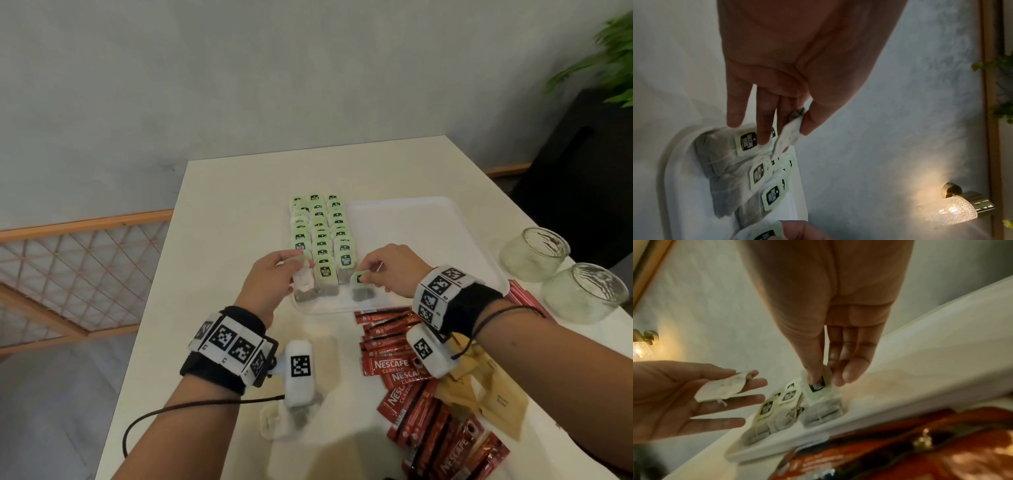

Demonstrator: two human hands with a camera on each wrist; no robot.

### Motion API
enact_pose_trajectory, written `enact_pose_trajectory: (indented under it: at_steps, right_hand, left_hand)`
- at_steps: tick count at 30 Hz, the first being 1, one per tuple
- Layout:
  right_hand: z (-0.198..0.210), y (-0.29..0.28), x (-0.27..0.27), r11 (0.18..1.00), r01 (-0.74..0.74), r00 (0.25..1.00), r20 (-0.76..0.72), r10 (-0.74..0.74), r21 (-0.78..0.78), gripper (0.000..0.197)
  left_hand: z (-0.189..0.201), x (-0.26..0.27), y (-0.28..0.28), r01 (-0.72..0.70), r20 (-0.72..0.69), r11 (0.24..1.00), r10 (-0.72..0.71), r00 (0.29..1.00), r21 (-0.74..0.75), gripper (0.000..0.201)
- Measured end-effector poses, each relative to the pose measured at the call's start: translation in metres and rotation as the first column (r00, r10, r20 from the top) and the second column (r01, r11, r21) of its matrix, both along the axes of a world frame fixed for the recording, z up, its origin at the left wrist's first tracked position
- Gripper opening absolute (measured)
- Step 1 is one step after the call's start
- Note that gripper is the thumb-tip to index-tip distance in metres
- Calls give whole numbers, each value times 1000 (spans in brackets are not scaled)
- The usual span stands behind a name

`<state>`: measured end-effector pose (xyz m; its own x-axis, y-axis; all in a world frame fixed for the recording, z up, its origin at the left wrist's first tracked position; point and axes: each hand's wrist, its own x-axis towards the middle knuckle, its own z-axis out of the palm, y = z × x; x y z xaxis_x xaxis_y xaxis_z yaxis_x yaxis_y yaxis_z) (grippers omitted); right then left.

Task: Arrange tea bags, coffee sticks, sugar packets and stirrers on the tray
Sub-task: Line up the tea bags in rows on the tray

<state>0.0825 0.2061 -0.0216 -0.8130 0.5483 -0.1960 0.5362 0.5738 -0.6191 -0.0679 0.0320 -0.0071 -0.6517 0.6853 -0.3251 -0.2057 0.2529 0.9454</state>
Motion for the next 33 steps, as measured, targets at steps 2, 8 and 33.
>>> enact_pose_trajectory:
  at_steps: [2,8,33]
  right_hand:
    - [-1,0,-6,1000,9,1000,-25,-9,-10,13]
    - [0,0,-24,1000,11,997,-73,-12,-10,16]
    - [23,-35,-27,983,-180,969,-166,182,31,11]
  left_hand:
    - [0,-2,-2,-16,-32,1000,16,999,-6,18]
    - [0,-7,-10,-35,-82,999,35,996,-2,23]
    - [-6,-16,-15,-3,-354,984,-62,933,-180,14]
